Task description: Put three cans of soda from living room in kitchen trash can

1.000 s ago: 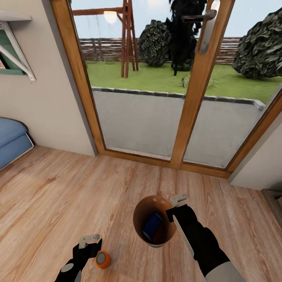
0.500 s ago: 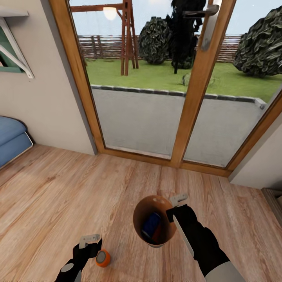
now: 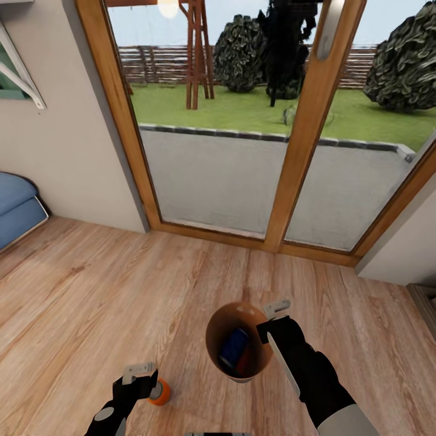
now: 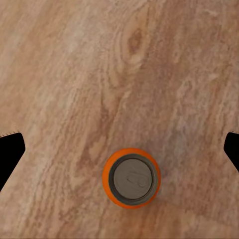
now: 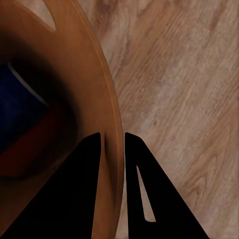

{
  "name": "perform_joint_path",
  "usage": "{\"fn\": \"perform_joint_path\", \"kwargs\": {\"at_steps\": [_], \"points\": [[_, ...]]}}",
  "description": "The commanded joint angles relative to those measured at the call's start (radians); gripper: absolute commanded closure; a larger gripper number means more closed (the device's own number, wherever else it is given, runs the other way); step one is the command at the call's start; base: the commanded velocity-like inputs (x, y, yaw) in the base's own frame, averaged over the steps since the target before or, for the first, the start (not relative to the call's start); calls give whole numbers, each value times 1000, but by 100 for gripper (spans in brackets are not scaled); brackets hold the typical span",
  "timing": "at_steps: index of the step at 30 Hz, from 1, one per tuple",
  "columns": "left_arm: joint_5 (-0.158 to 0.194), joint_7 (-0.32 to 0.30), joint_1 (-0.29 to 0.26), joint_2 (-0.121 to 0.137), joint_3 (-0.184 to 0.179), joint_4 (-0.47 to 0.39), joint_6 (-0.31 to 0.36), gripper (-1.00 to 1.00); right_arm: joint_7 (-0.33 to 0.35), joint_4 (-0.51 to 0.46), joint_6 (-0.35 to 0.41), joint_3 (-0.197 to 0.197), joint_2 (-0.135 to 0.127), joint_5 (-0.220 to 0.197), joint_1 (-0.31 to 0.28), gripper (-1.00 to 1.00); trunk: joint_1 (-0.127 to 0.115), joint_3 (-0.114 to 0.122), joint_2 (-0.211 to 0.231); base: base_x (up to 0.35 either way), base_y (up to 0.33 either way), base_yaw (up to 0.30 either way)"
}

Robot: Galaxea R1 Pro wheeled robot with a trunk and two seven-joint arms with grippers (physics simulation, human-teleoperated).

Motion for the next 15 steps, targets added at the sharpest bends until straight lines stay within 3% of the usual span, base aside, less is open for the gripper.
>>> {"fn": "perform_joint_path", "kwargs": {"at_steps": [1,6,15], "points": [[0,0,0,0,0,0,0,-100,5,0,-1,0,0,-9,0,100,4,-5,-7,0,0,0],[0,0,0,0,0,0,0,-100,5,0,-1,0,0,-9,0,100,23,-28,-42,0,0,0],[0,0,0,0,0,-1,0,-100,5,-9,0,0,0,-9,0,100,23,-37,-42,0,0,0]]}}
